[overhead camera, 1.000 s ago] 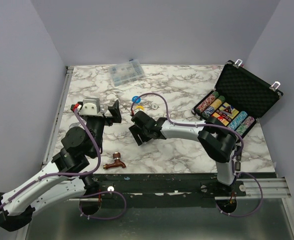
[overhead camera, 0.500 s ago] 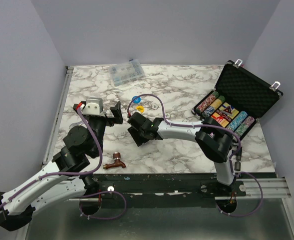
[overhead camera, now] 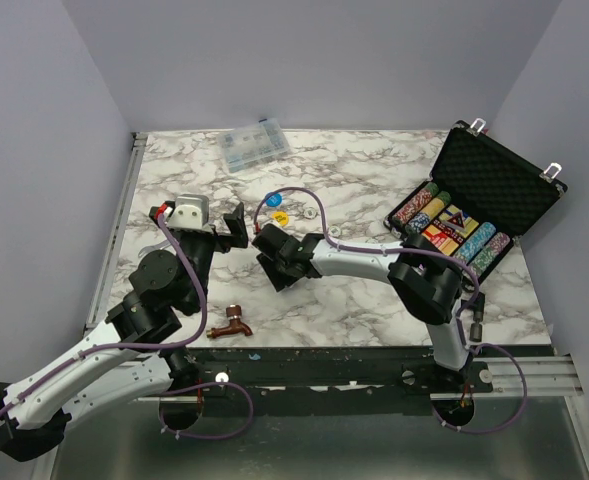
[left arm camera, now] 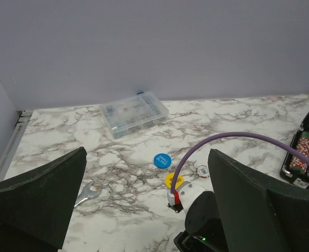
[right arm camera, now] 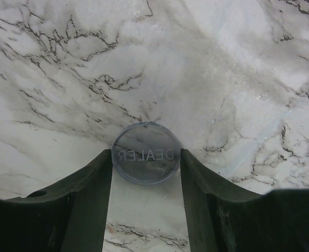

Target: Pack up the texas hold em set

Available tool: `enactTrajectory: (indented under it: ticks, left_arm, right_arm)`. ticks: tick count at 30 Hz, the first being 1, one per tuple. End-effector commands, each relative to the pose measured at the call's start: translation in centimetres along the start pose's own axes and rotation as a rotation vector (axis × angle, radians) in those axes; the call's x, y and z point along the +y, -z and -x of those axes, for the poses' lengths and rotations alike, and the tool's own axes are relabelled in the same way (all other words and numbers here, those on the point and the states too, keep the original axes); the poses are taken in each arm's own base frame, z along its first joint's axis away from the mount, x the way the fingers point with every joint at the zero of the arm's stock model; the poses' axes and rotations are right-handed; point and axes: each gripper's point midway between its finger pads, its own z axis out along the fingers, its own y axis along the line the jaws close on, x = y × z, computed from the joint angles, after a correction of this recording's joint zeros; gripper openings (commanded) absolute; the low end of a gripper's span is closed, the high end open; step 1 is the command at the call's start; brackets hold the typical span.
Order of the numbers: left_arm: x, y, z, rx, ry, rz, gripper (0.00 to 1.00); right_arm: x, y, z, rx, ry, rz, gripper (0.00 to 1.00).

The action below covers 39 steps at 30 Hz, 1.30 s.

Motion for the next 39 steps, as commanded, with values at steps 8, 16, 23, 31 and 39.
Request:
enactTrajectory:
  ticks: [8, 16, 23, 31, 39]
  left_arm:
    - [0.0, 0.3, 1.6, -0.027, 0.033, -0.020, 0.99]
    - [0.1, 0.3, 1.7, -0.031, 0.036, -0.018, 0.99]
    - [0.0, 0.5, 1.5, -0.020, 0.031, -0.030, 0.99]
    - [-0.5, 0.5, 1.4, -0.011, 0.050, -0.050, 0.99]
    - [-0.8, 0.3, 1.1, 0.003, 0.041, -0.056, 0.99]
  right_arm:
    - [-2.1, 2.1, 1.1, -0.032, -0.037, -0.116, 0.40]
    - [-8.7, 4.9, 2.4, -0.124, -0.164, -0.259, 0.40]
    - [-24.6, 9.4, -1.3, -0.167, -0.550, -0.486, 0.37]
    - [-35.6, 13.9, -9.3, -0.183, -0.934, -0.616, 0.37]
    - [-38.7, 14.3, -14.6, -0.116, -1.061, -0.768, 0.38]
